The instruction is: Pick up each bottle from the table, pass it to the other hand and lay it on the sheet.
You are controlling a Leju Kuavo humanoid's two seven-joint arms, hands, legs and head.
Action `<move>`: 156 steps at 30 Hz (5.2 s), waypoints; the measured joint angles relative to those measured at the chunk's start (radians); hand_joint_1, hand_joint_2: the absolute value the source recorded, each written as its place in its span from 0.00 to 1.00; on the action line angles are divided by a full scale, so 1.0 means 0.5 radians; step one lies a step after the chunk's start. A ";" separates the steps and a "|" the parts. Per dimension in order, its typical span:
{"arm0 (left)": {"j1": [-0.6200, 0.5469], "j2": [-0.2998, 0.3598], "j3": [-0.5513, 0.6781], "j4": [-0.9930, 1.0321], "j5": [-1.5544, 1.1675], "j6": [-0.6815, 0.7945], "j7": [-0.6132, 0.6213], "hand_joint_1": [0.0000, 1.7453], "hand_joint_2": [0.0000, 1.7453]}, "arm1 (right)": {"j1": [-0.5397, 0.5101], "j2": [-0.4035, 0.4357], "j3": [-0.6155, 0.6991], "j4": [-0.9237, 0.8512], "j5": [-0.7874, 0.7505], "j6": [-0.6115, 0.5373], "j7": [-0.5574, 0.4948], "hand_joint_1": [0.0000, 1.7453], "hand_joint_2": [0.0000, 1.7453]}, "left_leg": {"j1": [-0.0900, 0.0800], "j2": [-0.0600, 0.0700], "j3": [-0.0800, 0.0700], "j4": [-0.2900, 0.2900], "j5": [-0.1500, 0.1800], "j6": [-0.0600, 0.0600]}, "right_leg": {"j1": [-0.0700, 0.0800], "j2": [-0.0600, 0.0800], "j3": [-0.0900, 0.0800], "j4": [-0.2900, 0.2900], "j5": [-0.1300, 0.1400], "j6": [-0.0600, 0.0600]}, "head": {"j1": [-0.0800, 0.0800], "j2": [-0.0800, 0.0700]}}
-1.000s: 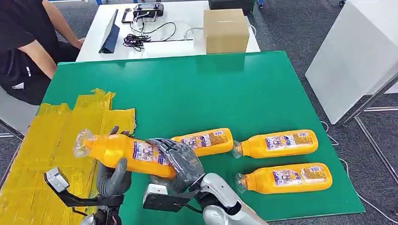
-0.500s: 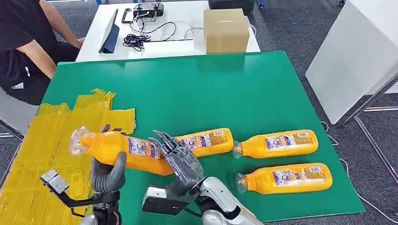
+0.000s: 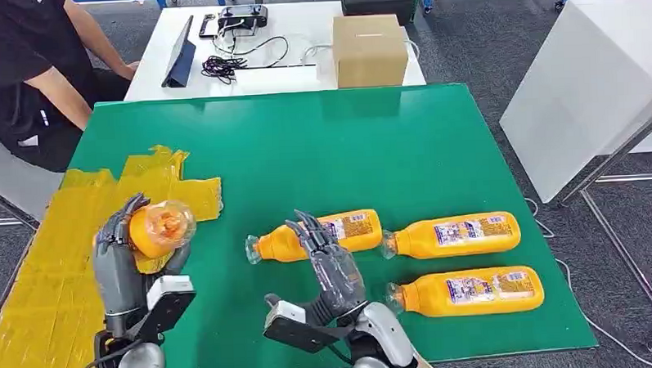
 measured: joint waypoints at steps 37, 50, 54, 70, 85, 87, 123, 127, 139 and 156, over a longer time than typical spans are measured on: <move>-0.436 0.240 -0.087 0.811 -0.392 -0.598 0.634 0.00 0.00 | -0.313 -0.053 -0.199 0.301 0.647 0.448 0.419 0.00 1.00 | 0.001 -0.002 -0.003 0.001 0.003 -0.001 | 0.000 0.000 -0.002 0.001 0.001 0.001 | 0.000 0.000; -0.198 0.042 -0.061 0.375 0.663 -0.331 -0.141 0.00 0.00 | -0.462 -0.108 -0.216 0.630 0.690 0.606 0.481 0.00 1.00 | 0.000 -0.003 -0.006 0.001 0.002 -0.002 | 0.000 0.000 -0.004 0.001 0.001 0.001 | 0.000 0.000; -0.154 0.014 -0.060 0.278 0.681 -0.331 -0.155 0.00 0.00 | -0.472 -0.123 -0.215 0.673 0.695 0.620 0.483 0.00 1.00 | 0.001 -0.002 -0.005 0.001 0.002 -0.002 | 0.000 0.000 -0.003 0.001 0.001 0.001 | -0.001 0.000; -0.130 -0.020 -0.064 0.135 0.992 -0.353 -0.259 0.00 0.00 | -0.608 -0.124 -0.182 0.874 0.572 0.869 0.499 1.00 1.00 | 0.001 -0.002 -0.004 0.001 0.002 -0.002 | 0.000 0.000 -0.002 0.001 0.001 0.001 | -0.001 0.000; -0.130 -0.029 -0.134 0.100 1.333 -0.481 -0.320 0.00 1.00 | -0.746 -0.093 -0.195 1.176 0.441 0.725 0.435 1.00 1.00 | 0.001 -0.001 0.012 0.000 0.002 -0.002 | 0.000 0.000 0.010 0.000 0.000 0.000 | 0.000 0.000; -0.120 -0.042 -0.134 0.089 1.635 -0.698 -0.256 0.00 1.00 | -0.714 -0.069 -0.234 1.175 0.376 0.565 0.408 1.00 1.00 | 0.001 -0.003 0.011 0.000 0.002 -0.002 | 0.000 -0.001 0.011 0.000 0.000 0.000 | 0.000 0.000; 0.181 -0.172 -0.158 0.022 2.533 -1.425 -0.293 0.00 1.00 | -0.054 0.145 -0.163 -0.008 -0.559 -0.133 -0.429 1.00 1.00 | 0.002 -0.004 -0.005 0.000 0.000 -0.005 | 0.001 -0.002 -0.003 0.001 -0.002 -0.002 | -0.001 0.000; 0.180 -0.171 -0.164 0.022 2.517 -1.425 -0.298 0.00 1.00 | -0.060 0.145 -0.157 0.000 -0.569 -0.114 -0.416 1.00 1.00 | 0.002 -0.004 -0.004 0.000 0.000 -0.005 | 0.001 -0.002 -0.003 0.001 -0.002 -0.002 | 0.000 0.000; 0.171 -0.165 -0.297 -0.033 2.462 -1.427 -0.372 0.00 1.00 | -0.168 0.206 -0.057 0.157 -0.547 0.021 -0.291 1.00 1.00 | 0.002 -0.003 -0.005 0.000 0.000 -0.005 | 0.001 -0.001 -0.003 0.001 -0.002 -0.002 | 0.000 0.000; 0.191 -0.129 -0.343 -0.149 2.607 -1.562 -0.359 0.00 1.00 | -0.306 0.267 0.168 0.447 -0.390 0.166 -0.173 1.00 1.00 | 0.002 -0.004 -0.005 0.000 0.000 -0.005 | 0.001 -0.002 -0.003 0.001 -0.002 -0.002 | 0.000 0.000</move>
